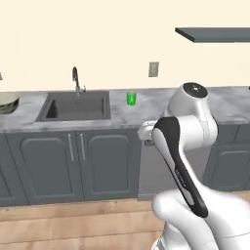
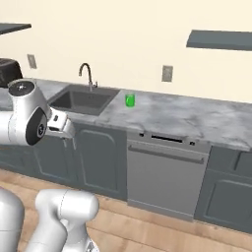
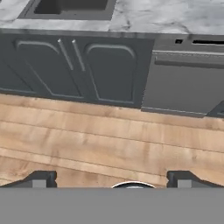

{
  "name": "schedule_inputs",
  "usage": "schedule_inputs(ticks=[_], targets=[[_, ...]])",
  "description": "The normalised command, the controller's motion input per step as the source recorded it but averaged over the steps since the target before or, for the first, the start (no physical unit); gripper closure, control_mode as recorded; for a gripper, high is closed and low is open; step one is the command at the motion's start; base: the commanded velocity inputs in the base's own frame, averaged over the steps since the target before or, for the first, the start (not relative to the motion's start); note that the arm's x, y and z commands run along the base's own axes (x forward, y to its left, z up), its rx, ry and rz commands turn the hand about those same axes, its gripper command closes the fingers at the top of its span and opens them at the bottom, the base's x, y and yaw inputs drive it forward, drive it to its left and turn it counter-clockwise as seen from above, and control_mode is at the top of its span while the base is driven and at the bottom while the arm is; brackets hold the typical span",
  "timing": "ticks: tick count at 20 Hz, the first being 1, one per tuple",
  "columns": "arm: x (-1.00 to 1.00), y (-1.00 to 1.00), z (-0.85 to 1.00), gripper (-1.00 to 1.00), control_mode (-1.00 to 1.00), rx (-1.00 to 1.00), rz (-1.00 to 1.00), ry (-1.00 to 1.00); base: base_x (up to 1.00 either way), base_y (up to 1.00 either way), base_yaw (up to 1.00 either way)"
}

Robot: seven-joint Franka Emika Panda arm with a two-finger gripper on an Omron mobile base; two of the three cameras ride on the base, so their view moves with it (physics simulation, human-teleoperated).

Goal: Clear the mugs and bowl far away from the sink.

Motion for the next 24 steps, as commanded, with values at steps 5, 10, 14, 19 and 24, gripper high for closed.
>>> schedule_inputs(ticks=[5, 10, 14, 19, 24], targets=[[0.0, 0.0, 0.0, -1.0, 1.0, 0.0, 0.0, 0.0, 1.0, 0.38, -0.33], [0.0, 0.0, 0.0, -1.0, 1.0, 0.0, 0.0, 0.0, 1.0, 0.37, -0.26], [0.0, 0.0, 0.0, -1.0, 1.0, 0.0, 0.0, 0.0, 0.85, 0.03, -0.1], [0.0, 0.0, 0.0, -1.0, 1.0, 0.0, 0.0, 0.0, 0.46, 0.08, -0.1], [0.0, 0.0, 0.0, -1.0, 1.0, 0.0, 0.0, 0.0, 0.01, 0.02, -0.22]])
